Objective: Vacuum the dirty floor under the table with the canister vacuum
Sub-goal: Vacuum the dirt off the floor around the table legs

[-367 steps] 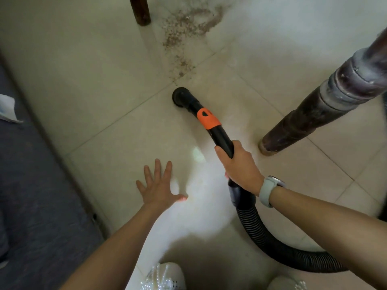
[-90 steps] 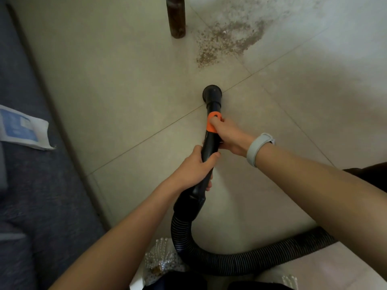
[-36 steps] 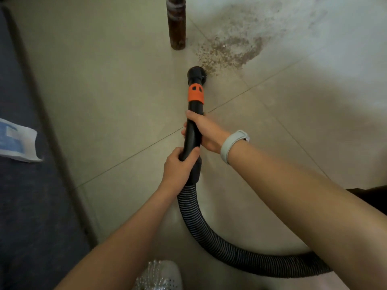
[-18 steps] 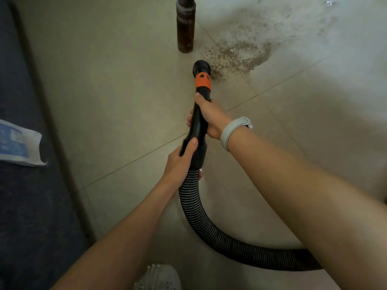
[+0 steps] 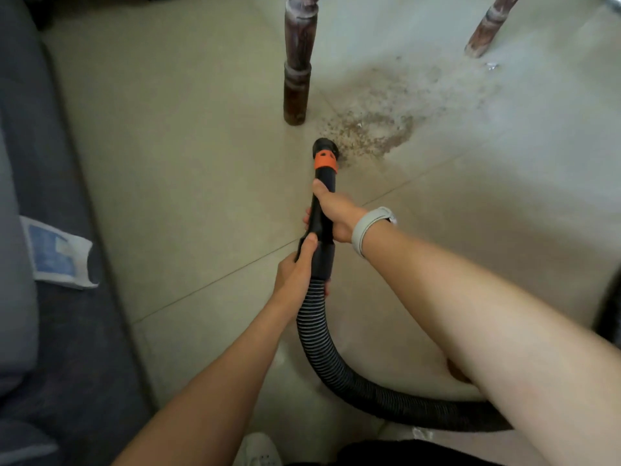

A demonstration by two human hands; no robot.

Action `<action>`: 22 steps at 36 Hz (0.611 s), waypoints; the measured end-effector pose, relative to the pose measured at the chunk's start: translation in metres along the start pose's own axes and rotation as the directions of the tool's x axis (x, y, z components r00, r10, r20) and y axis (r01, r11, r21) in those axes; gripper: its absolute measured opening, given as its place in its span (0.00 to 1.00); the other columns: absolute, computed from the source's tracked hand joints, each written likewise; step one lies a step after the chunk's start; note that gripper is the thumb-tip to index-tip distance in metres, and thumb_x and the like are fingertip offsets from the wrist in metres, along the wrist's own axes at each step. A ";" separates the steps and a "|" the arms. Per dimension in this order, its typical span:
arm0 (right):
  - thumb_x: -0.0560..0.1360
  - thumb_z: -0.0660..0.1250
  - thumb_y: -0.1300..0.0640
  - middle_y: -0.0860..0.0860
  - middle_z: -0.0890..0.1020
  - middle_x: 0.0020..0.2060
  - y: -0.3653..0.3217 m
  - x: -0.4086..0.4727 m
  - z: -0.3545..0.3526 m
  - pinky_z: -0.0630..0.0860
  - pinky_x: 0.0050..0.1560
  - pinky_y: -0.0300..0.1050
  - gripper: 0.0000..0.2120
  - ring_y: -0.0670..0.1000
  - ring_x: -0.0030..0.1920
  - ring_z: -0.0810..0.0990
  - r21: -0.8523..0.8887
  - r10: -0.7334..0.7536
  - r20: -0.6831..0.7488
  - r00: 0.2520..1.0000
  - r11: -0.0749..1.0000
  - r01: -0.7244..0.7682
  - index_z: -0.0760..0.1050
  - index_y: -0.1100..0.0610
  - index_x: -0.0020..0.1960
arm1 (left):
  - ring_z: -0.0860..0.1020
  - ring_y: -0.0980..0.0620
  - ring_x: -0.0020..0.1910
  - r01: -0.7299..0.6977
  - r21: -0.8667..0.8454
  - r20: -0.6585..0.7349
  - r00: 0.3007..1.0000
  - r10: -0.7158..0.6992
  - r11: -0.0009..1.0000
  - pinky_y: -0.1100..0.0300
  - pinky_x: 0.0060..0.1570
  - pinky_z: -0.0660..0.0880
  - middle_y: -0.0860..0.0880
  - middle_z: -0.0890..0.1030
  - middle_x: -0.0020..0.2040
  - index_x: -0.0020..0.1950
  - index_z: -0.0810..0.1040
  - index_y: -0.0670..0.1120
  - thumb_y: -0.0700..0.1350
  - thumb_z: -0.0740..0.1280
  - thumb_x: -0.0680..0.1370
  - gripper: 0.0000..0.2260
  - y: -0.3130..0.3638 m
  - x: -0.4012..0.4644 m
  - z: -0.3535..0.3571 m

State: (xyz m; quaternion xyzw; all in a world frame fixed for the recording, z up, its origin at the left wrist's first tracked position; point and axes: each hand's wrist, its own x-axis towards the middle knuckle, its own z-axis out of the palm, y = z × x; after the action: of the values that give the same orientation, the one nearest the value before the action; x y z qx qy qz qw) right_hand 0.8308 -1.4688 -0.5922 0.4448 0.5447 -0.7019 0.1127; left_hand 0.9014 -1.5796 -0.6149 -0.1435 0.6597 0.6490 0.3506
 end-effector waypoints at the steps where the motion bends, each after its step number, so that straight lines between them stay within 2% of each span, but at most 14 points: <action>1: 0.81 0.60 0.48 0.55 0.73 0.31 -0.002 0.004 0.002 0.76 0.35 0.48 0.16 0.53 0.30 0.74 -0.030 -0.009 0.009 1.000 1.000 0.009 0.66 0.60 0.42 | 0.77 0.47 0.26 -0.001 -0.011 -0.005 1.000 0.001 1.000 0.57 0.29 0.76 0.41 0.79 0.33 0.47 0.77 0.40 0.59 0.59 0.79 0.22 0.001 0.003 0.001; 4: 0.81 0.60 0.48 0.56 0.74 0.30 -0.008 0.015 0.006 0.77 0.41 0.50 0.17 0.53 0.30 0.75 -0.117 -0.061 0.023 0.998 0.991 0.064 0.66 0.61 0.41 | 0.77 0.47 0.26 0.005 -0.041 -0.013 1.000 -0.006 0.999 0.58 0.27 0.76 0.41 0.79 0.32 0.46 0.76 0.40 0.60 0.58 0.80 0.23 0.002 0.017 0.005; 6: 0.81 0.60 0.48 0.56 0.74 0.30 -0.011 0.022 0.007 0.77 0.41 0.50 0.17 0.53 0.30 0.75 -0.137 -0.088 0.035 0.995 0.986 0.093 0.66 0.61 0.41 | 0.77 0.47 0.27 0.001 -0.031 -0.010 1.000 -0.002 1.000 0.58 0.28 0.76 0.40 0.79 0.34 0.48 0.77 0.38 0.61 0.57 0.79 0.25 0.005 0.025 0.007; 8: 0.81 0.60 0.48 0.55 0.74 0.30 -0.014 0.027 0.006 0.77 0.38 0.49 0.16 0.53 0.29 0.75 -0.135 -0.102 0.044 0.994 0.985 0.107 0.67 0.60 0.42 | 0.78 0.46 0.27 -0.011 0.000 -0.016 1.000 0.011 1.000 0.57 0.30 0.77 0.40 0.79 0.35 0.49 0.77 0.38 0.61 0.57 0.79 0.26 0.008 0.031 0.008; 12: 0.80 0.60 0.48 0.55 0.75 0.30 -0.012 0.025 0.000 0.77 0.43 0.51 0.16 0.53 0.31 0.76 -0.070 -0.113 0.072 0.991 0.990 0.118 0.68 0.60 0.42 | 0.80 0.45 0.31 -0.036 0.085 -0.021 0.999 0.038 0.996 0.52 0.36 0.79 0.40 0.80 0.37 0.50 0.77 0.38 0.63 0.58 0.78 0.27 0.012 0.027 0.003; 16: 0.80 0.62 0.52 0.55 0.73 0.32 0.002 0.014 -0.001 0.77 0.37 0.46 0.13 0.52 0.32 0.75 0.069 -0.028 0.164 0.986 0.997 0.017 0.67 0.60 0.43 | 0.81 0.44 0.35 -0.026 0.111 -0.033 0.999 0.030 0.993 0.47 0.44 0.81 0.40 0.82 0.39 0.47 0.78 0.40 0.66 0.59 0.75 0.28 0.010 0.012 -0.013; 20: 0.79 0.63 0.50 0.58 0.76 0.37 0.007 0.007 0.004 0.78 0.30 0.42 0.14 0.53 0.31 0.79 0.083 -0.025 0.205 0.978 0.997 0.008 0.68 0.62 0.51 | 0.80 0.45 0.33 -0.029 0.124 -0.011 0.999 0.031 0.992 0.53 0.39 0.80 0.39 0.80 0.38 0.49 0.76 0.38 0.64 0.58 0.77 0.28 0.014 0.001 -0.021; 22: 0.79 0.62 0.48 0.59 0.78 0.39 0.006 0.005 0.006 0.79 0.31 0.44 0.16 0.54 0.33 0.80 0.079 -0.041 0.211 0.977 0.997 0.025 0.68 0.62 0.51 | 0.80 0.46 0.32 -0.064 0.156 0.007 0.998 0.064 0.986 0.53 0.38 0.79 0.40 0.80 0.38 0.51 0.75 0.39 0.62 0.58 0.79 0.25 0.019 -0.002 -0.023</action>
State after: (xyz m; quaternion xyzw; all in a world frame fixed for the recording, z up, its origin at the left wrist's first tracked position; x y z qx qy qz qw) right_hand 0.8287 -1.4749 -0.6005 0.3621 0.5100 -0.7673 0.1415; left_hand 0.8845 -1.5995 -0.6012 -0.0936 0.7124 0.6065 0.3404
